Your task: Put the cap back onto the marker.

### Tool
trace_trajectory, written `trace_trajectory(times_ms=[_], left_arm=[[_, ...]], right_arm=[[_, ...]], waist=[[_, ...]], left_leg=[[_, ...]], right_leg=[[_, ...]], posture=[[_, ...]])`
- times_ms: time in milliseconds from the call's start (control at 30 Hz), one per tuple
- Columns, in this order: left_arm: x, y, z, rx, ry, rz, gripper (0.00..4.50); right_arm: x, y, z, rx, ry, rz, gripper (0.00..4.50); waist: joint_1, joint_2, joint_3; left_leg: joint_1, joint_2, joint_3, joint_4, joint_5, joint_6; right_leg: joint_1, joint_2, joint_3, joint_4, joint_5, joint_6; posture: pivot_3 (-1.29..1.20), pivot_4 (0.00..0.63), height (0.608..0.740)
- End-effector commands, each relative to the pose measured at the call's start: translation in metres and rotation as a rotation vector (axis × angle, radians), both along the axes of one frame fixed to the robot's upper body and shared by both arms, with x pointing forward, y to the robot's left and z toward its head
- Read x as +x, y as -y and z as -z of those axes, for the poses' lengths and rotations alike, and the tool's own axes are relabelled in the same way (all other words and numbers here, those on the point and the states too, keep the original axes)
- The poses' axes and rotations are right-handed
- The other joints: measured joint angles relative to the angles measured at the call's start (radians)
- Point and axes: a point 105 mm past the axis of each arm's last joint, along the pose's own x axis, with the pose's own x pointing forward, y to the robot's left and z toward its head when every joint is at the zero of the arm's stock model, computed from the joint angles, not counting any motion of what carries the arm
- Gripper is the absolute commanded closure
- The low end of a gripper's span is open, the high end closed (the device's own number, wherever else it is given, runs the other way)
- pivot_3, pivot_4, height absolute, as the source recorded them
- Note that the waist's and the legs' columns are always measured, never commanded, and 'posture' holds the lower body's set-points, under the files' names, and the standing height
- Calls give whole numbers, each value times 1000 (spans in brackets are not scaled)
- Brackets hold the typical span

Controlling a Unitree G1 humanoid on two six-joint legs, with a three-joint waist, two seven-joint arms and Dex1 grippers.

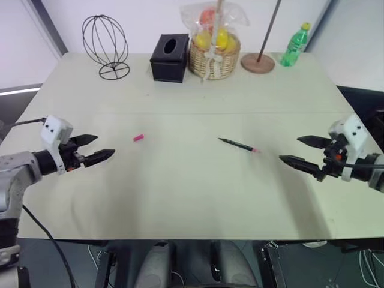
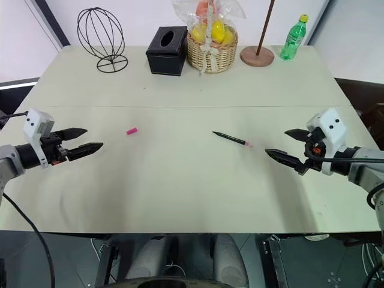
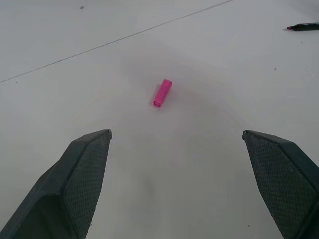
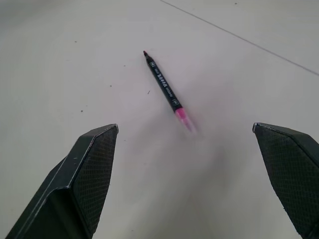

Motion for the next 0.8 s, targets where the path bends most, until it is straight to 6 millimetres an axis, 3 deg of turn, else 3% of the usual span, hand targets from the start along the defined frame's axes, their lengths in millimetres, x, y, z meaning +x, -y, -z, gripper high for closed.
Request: trace_trajectory(times_ms=[33,233,800], left_arm=[[-2,2,-11,6,41,19,69],[2,-5,-10,25,41,-1,69],[6,-8,-4,42,49,-6,69]], right_arm=[[-7,-8,-10,11,41,-19,0],[-13,-11,-7,16,26,-20,0],[-6,-15,-9,14,52,-7,0]], waist=[[0,0,0],[0,0,0],[-1,0,0]], left_leg=[[0,0,0,0,0,0],[0,0,0,0,0,0],[0,0,0,0,0,0]], right_leg=[[0,0,0,0,0,0],[0,0,0,0,0,0],[0,0,0,0,0,0]], posture=[[0,150,740],[0,150,740],[0,150,740]])
